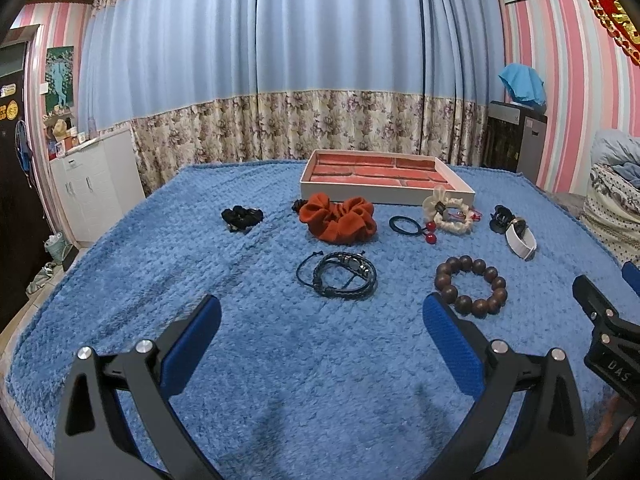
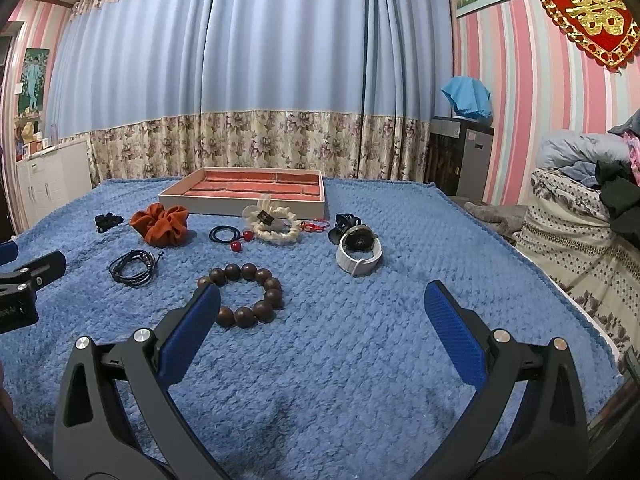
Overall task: Organize jewelry
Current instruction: 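Grasp the black braided bracelet with the left tool while the right tool grasps the wooden bead bracelet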
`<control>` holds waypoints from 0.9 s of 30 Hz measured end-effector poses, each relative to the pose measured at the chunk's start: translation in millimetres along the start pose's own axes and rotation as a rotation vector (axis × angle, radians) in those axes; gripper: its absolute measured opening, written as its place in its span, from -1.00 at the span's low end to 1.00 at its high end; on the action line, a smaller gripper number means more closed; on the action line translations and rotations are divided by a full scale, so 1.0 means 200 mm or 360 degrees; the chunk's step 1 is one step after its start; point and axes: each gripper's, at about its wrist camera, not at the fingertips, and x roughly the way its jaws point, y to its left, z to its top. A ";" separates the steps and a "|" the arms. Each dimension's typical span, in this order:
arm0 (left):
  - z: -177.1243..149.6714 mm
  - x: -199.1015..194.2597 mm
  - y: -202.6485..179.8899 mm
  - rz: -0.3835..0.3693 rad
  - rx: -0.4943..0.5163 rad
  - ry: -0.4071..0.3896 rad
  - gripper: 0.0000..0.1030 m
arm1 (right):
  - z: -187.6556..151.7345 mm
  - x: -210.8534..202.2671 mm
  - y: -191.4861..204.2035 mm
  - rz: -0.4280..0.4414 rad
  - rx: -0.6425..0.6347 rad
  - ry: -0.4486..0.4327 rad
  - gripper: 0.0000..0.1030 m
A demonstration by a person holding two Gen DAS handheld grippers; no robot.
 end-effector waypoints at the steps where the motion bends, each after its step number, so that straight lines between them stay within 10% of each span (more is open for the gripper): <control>1: 0.01 0.01 0.00 -0.0003 -0.0001 0.0006 0.91 | 0.01 0.01 0.00 0.0004 -0.0003 0.0012 0.92; 27: 0.23 0.37 0.01 -0.0004 0.0060 0.0204 0.91 | 0.21 0.41 0.10 0.0008 -0.0105 0.0181 0.92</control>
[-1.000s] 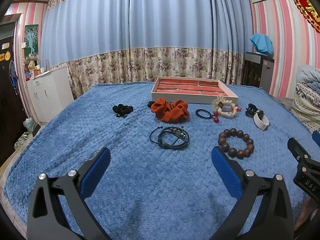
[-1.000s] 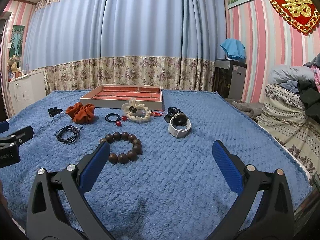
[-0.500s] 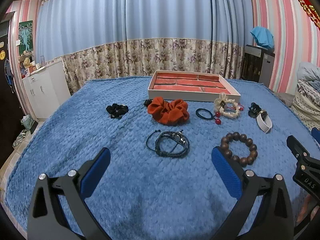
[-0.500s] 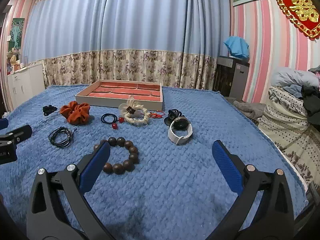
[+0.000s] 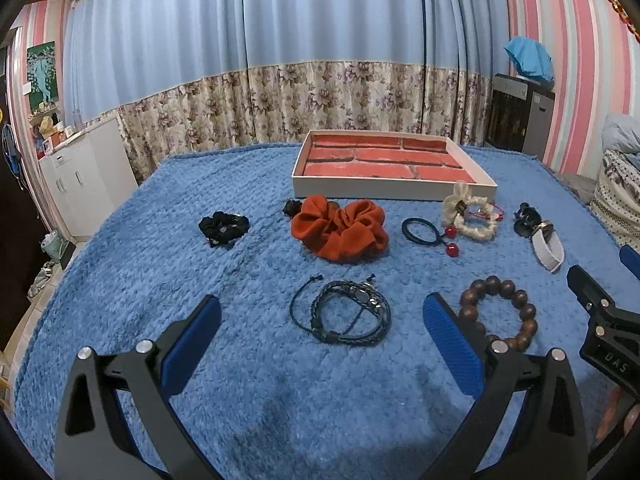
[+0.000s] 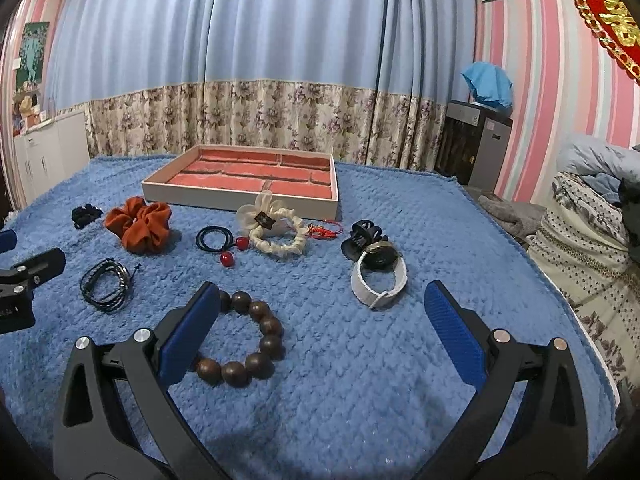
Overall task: Organize jewelry
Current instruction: 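Grasp the black braided bracelet with the left tool while the right tool grasps the wooden bead bracelet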
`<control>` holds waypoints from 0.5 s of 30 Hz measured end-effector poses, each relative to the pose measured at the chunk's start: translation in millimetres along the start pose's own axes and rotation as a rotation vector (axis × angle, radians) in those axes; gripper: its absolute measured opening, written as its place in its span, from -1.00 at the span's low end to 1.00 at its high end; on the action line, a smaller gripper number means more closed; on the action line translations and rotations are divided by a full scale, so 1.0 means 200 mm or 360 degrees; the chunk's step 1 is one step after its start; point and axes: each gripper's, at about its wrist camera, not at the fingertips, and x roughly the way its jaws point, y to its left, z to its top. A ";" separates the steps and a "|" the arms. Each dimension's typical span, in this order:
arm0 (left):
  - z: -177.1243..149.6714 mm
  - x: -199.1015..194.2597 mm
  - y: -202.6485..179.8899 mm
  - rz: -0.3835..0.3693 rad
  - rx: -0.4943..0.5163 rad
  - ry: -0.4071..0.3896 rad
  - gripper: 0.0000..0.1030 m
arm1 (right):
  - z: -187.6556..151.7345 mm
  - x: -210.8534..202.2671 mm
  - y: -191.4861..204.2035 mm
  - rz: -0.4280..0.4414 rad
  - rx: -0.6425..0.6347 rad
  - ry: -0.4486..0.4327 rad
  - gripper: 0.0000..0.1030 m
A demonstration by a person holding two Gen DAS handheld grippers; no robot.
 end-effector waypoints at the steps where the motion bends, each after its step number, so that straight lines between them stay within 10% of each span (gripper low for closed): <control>1: 0.00 0.02 0.00 -0.0006 0.0002 0.0012 0.91 | 0.00 0.01 0.00 0.0007 -0.0001 0.0009 0.92; 15: 0.02 0.21 0.05 -0.0083 -0.0015 0.0119 0.91 | -0.04 0.26 0.02 0.0110 0.0066 0.0312 0.92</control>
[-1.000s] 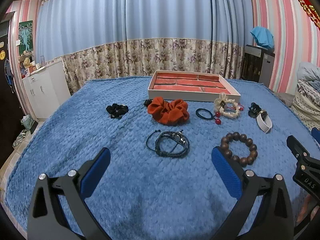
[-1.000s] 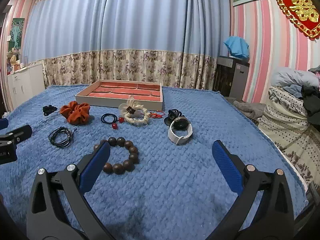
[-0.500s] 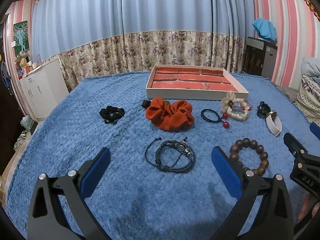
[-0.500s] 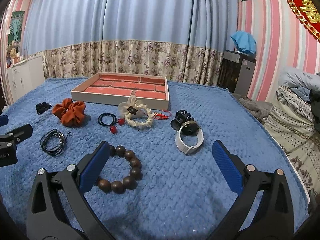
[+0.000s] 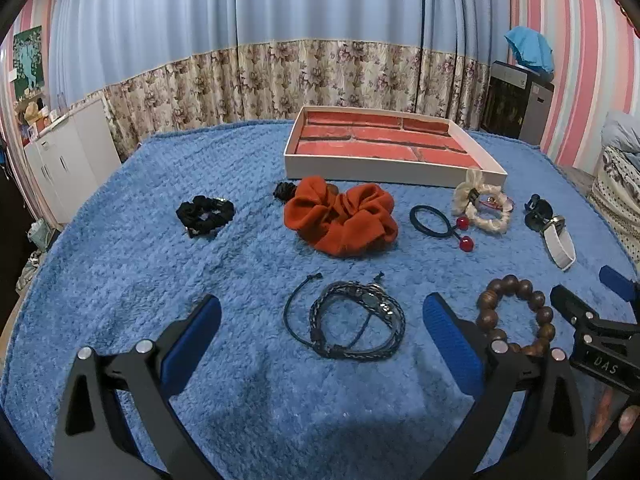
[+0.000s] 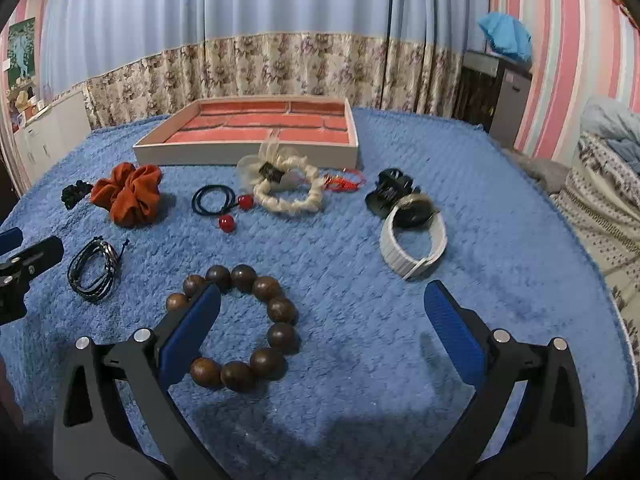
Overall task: Organize jewelry
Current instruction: 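Grasp the black braided bracelet with the left tool while the right tool grasps the wooden bead bracelet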
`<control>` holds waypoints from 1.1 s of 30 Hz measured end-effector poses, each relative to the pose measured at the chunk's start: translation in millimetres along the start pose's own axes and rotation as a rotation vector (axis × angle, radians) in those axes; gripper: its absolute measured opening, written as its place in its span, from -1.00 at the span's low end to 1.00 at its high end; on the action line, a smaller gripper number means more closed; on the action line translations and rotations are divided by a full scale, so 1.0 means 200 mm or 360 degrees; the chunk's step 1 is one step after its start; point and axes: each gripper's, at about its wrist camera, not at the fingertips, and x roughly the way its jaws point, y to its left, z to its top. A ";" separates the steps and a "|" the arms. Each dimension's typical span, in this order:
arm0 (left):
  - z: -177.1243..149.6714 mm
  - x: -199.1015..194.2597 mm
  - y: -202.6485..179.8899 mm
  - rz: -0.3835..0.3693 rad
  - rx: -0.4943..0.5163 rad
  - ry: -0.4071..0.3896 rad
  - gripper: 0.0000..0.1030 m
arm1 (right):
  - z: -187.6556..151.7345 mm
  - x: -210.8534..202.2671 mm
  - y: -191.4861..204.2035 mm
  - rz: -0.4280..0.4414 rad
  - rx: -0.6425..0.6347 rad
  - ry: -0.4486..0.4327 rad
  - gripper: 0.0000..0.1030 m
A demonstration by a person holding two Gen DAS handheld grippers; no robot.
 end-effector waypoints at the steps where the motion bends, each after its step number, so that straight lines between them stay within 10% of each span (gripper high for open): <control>1: 0.00 0.02 0.00 0.0005 0.0008 0.0014 0.91 | 0.00 0.01 0.01 -0.0006 -0.0011 0.0012 0.92; 8: -0.01 0.11 0.00 0.0002 0.0050 0.0075 0.88 | 0.00 0.12 0.04 -0.0041 -0.0056 0.0100 0.73; 33: -0.02 0.28 0.05 -0.0113 -0.0021 0.0243 -0.53 | 0.01 0.24 0.12 0.0149 -0.0134 0.0248 -0.48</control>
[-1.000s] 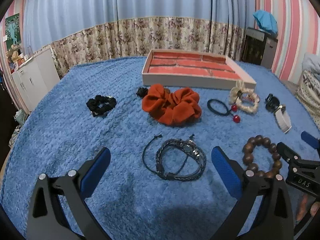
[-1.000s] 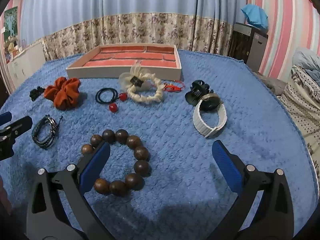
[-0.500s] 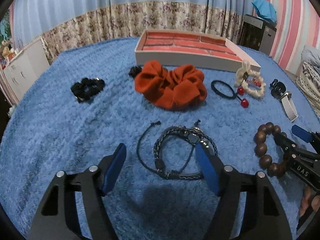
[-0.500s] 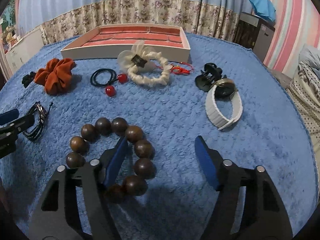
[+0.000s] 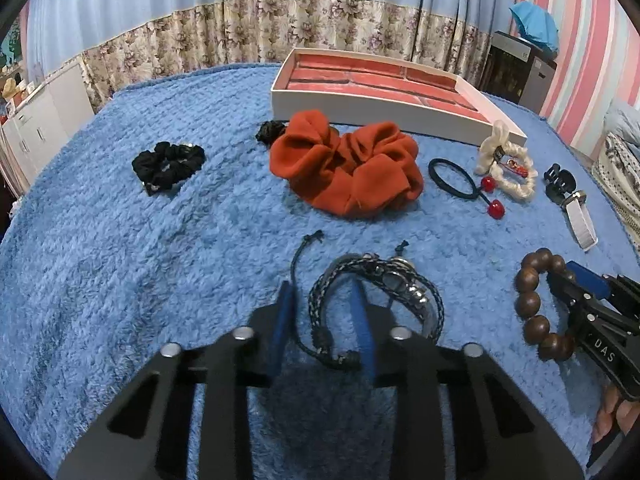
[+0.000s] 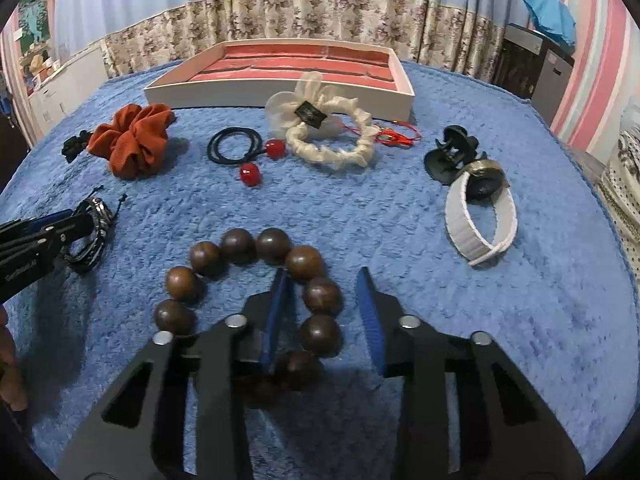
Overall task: Organize jewelry
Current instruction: 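Grasp the black braided bracelet with the left tool while the right tool grasps the wooden bead bracelet, then carry both bracelets into the brick-pattern tray and open both tools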
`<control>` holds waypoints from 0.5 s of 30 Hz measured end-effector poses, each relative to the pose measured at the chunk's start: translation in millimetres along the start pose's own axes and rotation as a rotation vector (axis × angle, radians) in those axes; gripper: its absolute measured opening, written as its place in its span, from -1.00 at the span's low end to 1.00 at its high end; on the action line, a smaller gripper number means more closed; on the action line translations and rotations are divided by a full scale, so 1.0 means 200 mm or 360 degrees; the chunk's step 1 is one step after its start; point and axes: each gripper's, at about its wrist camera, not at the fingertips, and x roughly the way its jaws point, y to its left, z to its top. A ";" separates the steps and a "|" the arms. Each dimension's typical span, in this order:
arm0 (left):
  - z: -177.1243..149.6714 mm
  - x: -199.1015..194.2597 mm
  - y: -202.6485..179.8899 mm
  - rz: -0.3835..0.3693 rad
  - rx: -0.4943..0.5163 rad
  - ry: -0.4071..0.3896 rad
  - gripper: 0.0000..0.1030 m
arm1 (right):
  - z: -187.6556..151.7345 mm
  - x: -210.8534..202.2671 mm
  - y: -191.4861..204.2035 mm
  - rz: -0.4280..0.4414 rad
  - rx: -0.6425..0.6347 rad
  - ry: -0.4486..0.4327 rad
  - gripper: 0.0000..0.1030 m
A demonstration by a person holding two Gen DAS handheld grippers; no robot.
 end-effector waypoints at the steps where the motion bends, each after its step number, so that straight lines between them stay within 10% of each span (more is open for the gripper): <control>1: 0.00 0.00 0.00 0.0002 0.0004 -0.0001 -0.58 | 0.00 0.00 0.00 -0.0005 -0.0005 -0.0002 -0.48; 15: 0.02 -0.10 -0.03 -0.0017 0.0027 -0.0078 -0.84 | 0.02 -0.06 -0.09 0.0087 0.0057 -0.0039 -0.62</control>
